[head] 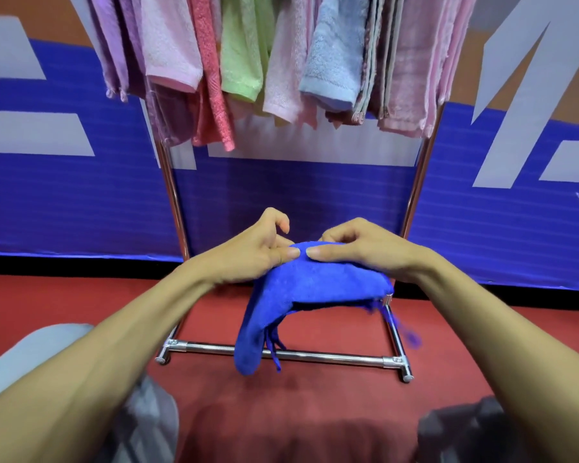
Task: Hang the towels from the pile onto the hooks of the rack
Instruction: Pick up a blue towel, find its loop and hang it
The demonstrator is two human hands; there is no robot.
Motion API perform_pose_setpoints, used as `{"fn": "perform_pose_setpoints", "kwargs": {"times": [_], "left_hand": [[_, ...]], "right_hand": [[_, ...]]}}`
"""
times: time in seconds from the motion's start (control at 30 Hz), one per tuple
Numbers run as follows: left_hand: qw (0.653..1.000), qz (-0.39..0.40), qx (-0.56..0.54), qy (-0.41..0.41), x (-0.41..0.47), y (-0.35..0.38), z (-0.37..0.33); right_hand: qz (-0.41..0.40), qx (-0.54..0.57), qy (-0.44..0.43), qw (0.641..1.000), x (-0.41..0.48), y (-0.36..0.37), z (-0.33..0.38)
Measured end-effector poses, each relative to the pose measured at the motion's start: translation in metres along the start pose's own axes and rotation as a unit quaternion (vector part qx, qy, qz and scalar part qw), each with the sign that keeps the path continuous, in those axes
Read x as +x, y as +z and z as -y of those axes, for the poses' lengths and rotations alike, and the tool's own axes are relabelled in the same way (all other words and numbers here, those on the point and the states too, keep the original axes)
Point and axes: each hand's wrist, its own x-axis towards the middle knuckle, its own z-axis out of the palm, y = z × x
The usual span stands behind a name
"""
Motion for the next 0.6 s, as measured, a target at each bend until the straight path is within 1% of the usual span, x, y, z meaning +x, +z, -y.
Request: {"fn": "perform_pose_setpoints", "kwargs": {"times": [0.07, 0.13, 0.23, 0.27, 0.33, 0.37, 0.43, 0.5, 0.53, 0.6], "left_hand": [[0.999, -0.016, -0.044, -0.01, 0.0, 0.001, 0.0], [0.997, -0.004, -0.07, -0.022, 0.0, 0.002, 0.002], [0.995, 0.061, -0.048, -0.056, 0.0, 0.004, 0.01], [0.995, 0.071, -0.038, -0.066, 0.001, 0.006, 0.014], [0.996, 0.058, -0.009, -0.067, 0.005, 0.008, 0.023], [0.997, 0.043, 0.012, -0.061, 0.007, 0.007, 0.026], [0.998, 0.006, 0.046, -0.048, 0.007, 0.005, 0.026], [0.998, -0.034, 0.042, -0.044, 0.006, 0.003, 0.019], [0.997, -0.048, 0.035, -0.047, 0.004, 0.003, 0.012], [0.996, -0.052, 0.052, -0.043, 0.004, 0.001, -0.005]], "right_hand": [[-0.05, 0.042, -0.021, 0.998, 0.001, -0.001, 0.003], [-0.099, 0.075, -0.043, 0.991, 0.003, -0.003, 0.005], [-0.169, 0.142, -0.061, 0.973, 0.006, -0.009, 0.004], [-0.194, 0.159, -0.062, 0.966, 0.005, -0.012, 0.004], [-0.217, 0.162, -0.063, 0.961, 0.001, -0.021, 0.002], [-0.211, 0.138, -0.06, 0.966, -0.001, -0.025, 0.0], [-0.185, 0.042, -0.039, 0.981, -0.006, -0.033, -0.007], [-0.147, -0.058, -0.017, 0.987, -0.009, -0.041, -0.012], [-0.13, -0.09, -0.005, 0.987, -0.011, -0.043, -0.014], [-0.088, -0.109, 0.007, 0.99, -0.013, -0.045, -0.013]]}}
